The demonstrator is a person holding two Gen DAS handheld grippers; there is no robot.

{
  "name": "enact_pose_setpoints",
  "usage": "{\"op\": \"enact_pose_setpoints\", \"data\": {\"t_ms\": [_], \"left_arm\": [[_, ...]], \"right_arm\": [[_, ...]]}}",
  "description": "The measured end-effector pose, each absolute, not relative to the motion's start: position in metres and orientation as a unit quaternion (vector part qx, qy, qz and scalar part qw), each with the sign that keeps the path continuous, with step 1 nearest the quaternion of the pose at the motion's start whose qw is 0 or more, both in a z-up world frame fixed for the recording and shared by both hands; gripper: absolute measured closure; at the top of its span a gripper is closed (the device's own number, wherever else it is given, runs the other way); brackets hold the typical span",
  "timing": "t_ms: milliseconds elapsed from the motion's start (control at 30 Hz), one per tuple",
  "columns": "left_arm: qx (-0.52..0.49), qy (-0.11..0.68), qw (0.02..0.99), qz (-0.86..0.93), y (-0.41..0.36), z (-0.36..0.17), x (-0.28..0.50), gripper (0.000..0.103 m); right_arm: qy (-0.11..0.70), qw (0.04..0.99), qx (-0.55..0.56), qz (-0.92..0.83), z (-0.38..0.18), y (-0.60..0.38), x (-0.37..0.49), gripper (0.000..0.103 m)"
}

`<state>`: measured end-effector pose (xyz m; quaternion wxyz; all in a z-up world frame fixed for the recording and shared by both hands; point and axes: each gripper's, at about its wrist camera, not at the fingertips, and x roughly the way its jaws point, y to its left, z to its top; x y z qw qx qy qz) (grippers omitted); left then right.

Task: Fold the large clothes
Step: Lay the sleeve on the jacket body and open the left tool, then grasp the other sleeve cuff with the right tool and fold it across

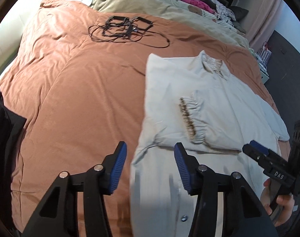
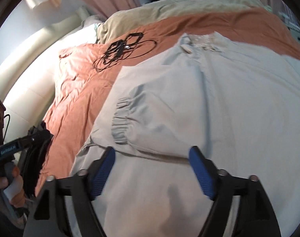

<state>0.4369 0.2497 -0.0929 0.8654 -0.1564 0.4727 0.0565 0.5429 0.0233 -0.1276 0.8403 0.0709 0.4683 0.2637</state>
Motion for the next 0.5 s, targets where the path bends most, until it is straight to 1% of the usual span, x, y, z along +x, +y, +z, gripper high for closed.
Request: {"op": "enact_pose_setpoints", "data": {"t_ms": [67,400,433,467,500], "left_arm": [[-0.161,0.477,0.862,0.062,0.261,-0.104,0.433,0.057],[-0.183,0.496,0.845,0.079,0.306,-0.147,0.412,0.057],[-0.185,0.497,0.844,0.080,0.309,-0.148,0.410,0.057],[-0.186,0.497,0.844,0.080,0.312,-0.149,0.408,0.057],[-0.183,0.499,0.843,0.081,0.314,-0.150,0.408,0.057]], "right_arm": [[0.470,0.841,0.044,0.266,-0.128,0.047,0.547,0.023],[0.485,0.838,-0.080,0.236,-0.162,0.142,0.567,0.024],[0.482,0.843,-0.101,0.218,-0.168,0.148,0.569,0.028],[0.484,0.842,-0.112,0.211,-0.173,0.151,0.571,0.038],[0.490,0.838,-0.115,0.212,-0.178,0.152,0.573,0.043]]}}
